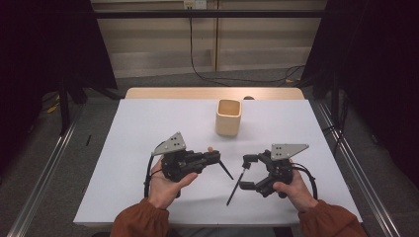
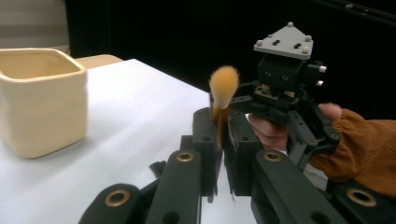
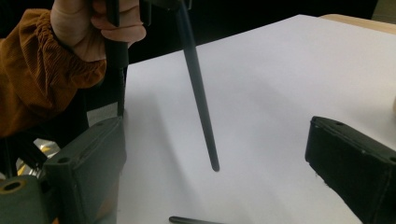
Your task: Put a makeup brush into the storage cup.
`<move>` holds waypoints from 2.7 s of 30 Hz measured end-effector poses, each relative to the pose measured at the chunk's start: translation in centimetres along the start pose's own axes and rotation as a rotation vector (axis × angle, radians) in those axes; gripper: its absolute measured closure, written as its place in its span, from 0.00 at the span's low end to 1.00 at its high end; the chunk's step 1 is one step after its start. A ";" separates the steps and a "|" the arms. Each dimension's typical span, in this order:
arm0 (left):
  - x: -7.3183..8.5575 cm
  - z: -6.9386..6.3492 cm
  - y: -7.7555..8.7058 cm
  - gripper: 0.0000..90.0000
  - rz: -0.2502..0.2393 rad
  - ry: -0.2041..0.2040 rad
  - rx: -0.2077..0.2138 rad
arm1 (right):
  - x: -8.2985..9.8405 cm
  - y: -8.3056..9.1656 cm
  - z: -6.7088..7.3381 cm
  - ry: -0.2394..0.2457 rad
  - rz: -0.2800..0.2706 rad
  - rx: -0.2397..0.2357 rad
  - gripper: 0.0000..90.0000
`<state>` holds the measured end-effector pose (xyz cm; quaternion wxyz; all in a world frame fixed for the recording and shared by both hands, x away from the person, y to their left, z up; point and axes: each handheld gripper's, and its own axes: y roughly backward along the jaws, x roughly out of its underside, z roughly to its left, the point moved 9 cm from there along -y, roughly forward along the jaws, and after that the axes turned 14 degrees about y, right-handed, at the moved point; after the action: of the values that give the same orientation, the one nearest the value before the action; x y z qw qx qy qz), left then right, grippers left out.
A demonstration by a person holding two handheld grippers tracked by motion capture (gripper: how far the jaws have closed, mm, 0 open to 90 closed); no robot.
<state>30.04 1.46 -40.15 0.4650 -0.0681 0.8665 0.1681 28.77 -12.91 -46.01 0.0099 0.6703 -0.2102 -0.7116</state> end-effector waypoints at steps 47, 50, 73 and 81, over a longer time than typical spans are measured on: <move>-1.1 1.1 0.6 0.94 0.283 -0.062 -0.044 | -0.6 0.0 -0.3 0.000 0.028 0.004 0.07; -1.1 0.9 0.1 0.94 0.295 -0.073 -0.040 | -0.9 -0.1 -0.2 0.004 0.031 0.002 0.08; -0.8 0.2 -2.4 0.94 0.308 -0.064 -0.007 | -2.7 -2.5 0.4 0.024 0.029 -0.034 0.50; -0.6 -0.1 -2.9 0.94 0.312 -0.069 -0.002 | -2.8 -2.8 0.4 0.024 0.018 -0.038 0.73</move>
<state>31.11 -1.26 -40.27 0.4628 0.0729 0.8498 0.2416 29.45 -9.41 -44.18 0.0313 0.6766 -0.2025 -0.7073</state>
